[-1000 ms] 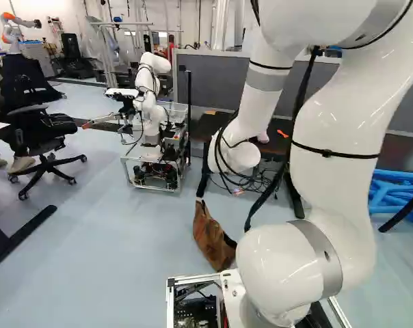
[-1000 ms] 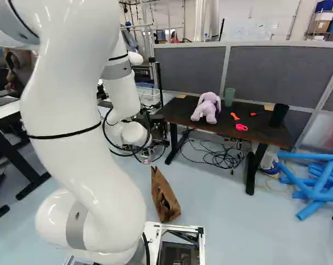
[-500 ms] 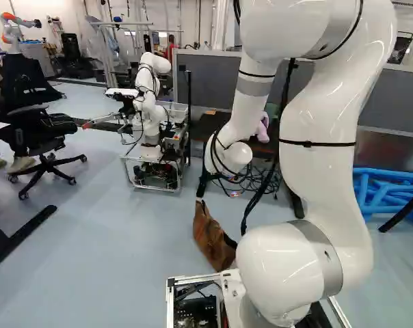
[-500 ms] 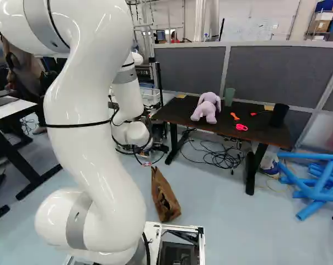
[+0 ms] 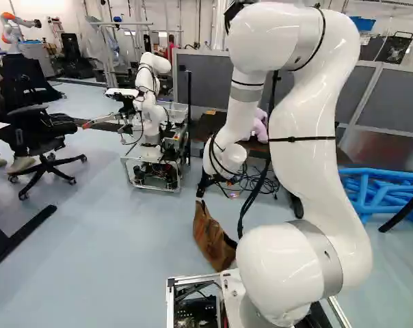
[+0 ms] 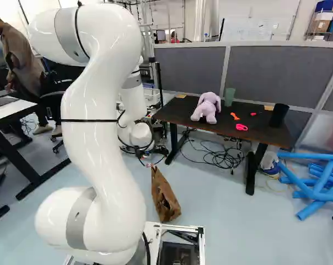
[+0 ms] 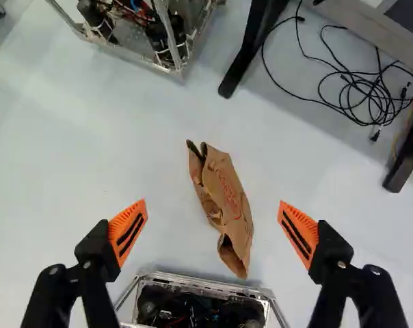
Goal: Pick up the bag on the ground and place it on the table
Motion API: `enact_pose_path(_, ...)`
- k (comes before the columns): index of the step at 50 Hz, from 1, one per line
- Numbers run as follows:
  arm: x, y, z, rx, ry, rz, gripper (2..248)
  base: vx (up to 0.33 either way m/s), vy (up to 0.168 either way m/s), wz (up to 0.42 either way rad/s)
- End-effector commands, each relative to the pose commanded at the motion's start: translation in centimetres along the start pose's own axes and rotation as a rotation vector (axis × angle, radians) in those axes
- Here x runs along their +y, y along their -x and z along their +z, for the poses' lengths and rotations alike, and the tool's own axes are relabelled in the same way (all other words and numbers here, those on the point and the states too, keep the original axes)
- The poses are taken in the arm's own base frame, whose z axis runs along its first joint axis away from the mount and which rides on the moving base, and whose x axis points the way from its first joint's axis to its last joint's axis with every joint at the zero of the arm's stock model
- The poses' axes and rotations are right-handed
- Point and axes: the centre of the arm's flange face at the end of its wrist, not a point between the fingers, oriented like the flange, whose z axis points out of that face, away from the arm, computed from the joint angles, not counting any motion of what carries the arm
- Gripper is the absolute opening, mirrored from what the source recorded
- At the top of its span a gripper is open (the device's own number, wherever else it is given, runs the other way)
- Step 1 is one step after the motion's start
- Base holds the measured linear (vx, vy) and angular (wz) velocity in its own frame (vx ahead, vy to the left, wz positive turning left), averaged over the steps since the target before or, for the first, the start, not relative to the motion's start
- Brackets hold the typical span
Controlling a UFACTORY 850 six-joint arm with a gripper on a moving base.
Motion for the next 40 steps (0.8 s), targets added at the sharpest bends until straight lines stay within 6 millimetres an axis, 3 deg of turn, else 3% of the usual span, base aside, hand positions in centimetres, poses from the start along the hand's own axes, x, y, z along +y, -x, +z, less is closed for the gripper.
enact_pose_path(40, -0.3, 0.8, 6.1, -0.156, -0.040, -0.145, 247, 0.000, 0.000, 0.000)
